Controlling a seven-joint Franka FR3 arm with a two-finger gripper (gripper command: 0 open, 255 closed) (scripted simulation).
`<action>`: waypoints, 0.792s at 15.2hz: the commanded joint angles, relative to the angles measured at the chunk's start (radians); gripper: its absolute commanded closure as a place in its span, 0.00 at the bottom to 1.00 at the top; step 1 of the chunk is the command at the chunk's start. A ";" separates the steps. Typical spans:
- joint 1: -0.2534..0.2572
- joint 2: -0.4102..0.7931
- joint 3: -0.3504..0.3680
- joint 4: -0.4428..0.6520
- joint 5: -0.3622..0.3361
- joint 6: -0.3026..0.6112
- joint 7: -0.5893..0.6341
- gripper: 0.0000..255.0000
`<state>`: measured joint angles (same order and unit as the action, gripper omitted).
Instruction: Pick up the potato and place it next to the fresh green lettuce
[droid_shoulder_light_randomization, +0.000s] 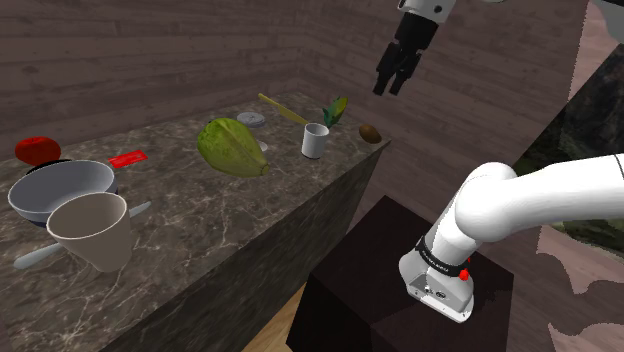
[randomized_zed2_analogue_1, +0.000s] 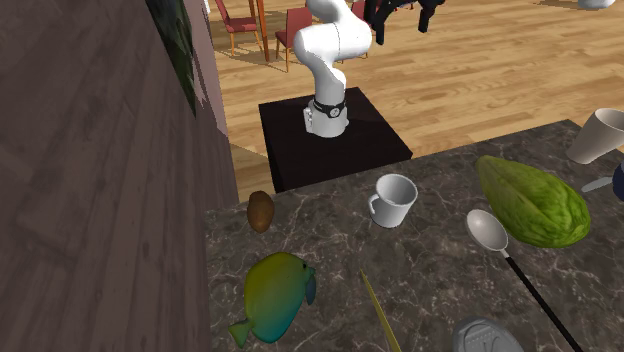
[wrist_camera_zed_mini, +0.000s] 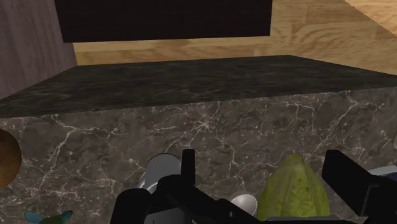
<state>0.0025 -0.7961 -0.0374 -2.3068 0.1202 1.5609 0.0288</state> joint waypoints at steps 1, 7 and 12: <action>0.000 0.000 0.000 0.000 0.000 0.000 0.000 0.00; -0.039 0.063 -0.065 -0.083 -0.089 0.133 -0.096 0.00; -0.072 0.147 -0.123 -0.122 -0.159 0.254 -0.169 0.00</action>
<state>-0.0634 -0.6722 -0.1481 -2.4295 -0.0241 1.7904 -0.1252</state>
